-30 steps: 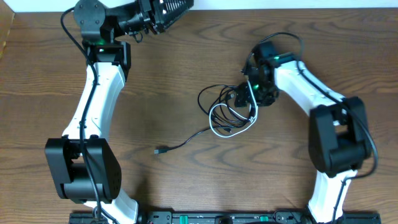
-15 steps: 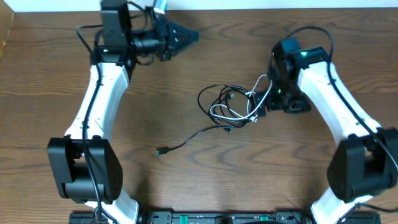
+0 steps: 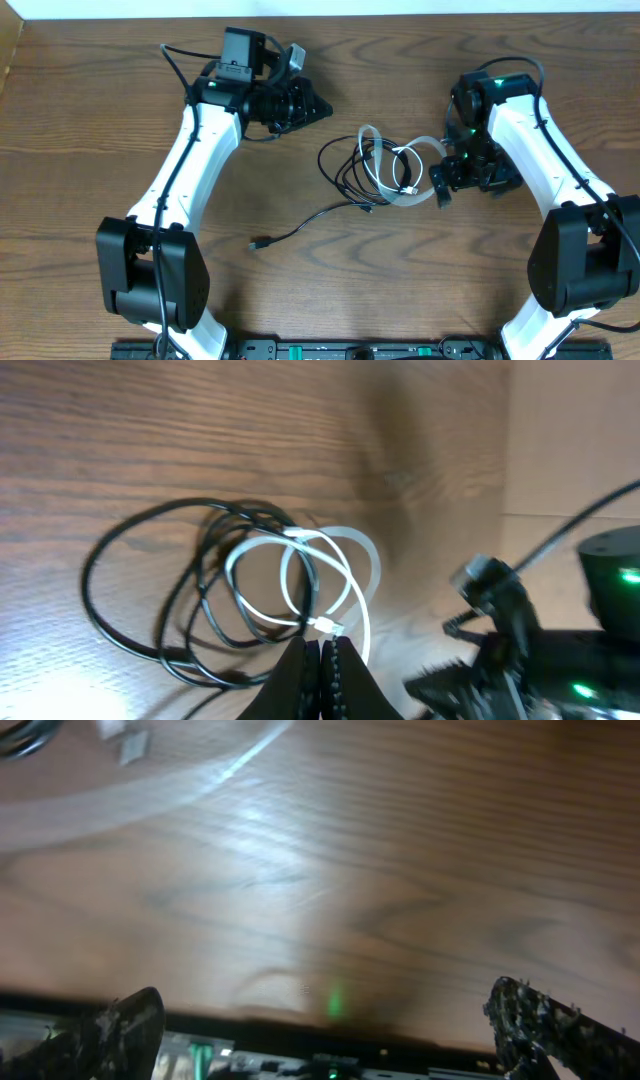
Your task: Untangle cables
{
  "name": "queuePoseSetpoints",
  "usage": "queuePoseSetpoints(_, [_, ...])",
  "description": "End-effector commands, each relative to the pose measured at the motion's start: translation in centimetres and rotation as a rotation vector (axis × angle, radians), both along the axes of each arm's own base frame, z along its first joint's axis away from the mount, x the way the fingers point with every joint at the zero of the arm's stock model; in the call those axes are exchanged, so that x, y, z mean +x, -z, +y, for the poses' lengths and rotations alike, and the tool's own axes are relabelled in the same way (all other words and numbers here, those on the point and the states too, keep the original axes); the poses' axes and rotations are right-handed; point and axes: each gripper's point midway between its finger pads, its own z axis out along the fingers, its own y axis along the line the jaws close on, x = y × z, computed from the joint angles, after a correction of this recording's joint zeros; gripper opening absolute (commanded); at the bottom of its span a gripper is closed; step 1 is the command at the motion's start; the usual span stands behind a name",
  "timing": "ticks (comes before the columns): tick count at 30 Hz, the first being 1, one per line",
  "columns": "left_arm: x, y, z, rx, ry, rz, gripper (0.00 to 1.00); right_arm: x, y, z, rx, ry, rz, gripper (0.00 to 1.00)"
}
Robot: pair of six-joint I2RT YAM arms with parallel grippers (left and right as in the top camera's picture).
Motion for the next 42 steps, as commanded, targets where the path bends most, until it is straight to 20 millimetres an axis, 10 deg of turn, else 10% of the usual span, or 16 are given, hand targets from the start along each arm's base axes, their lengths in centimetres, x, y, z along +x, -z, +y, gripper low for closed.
queuePoseSetpoints(1, [0.5,0.2,0.6,0.091,-0.011,-0.064,0.07,-0.6,-0.1,2.0,0.128,-0.057,0.023,0.99])
queuePoseSetpoints(14, [-0.4,2.1,1.2,0.22,-0.039,-0.021,0.07,8.0,2.9,3.8,0.201,0.153,-0.325,0.82])
queuePoseSetpoints(32, [-0.6,2.1,0.5,0.218,-0.026,-0.023,0.08,7.5,7.0,3.2,0.199,0.251,-0.347,0.23])
queuePoseSetpoints(40, [-0.6,2.1,0.6,0.218,-0.026,-0.023,0.08,8.2,8.5,3.2,0.211,0.246,-0.409,0.22])
queuePoseSetpoints(42, [-0.6,2.1,0.6,0.219,-0.026,-0.023,0.08,8.1,8.7,3.2,0.212,0.246,-0.409,0.02])
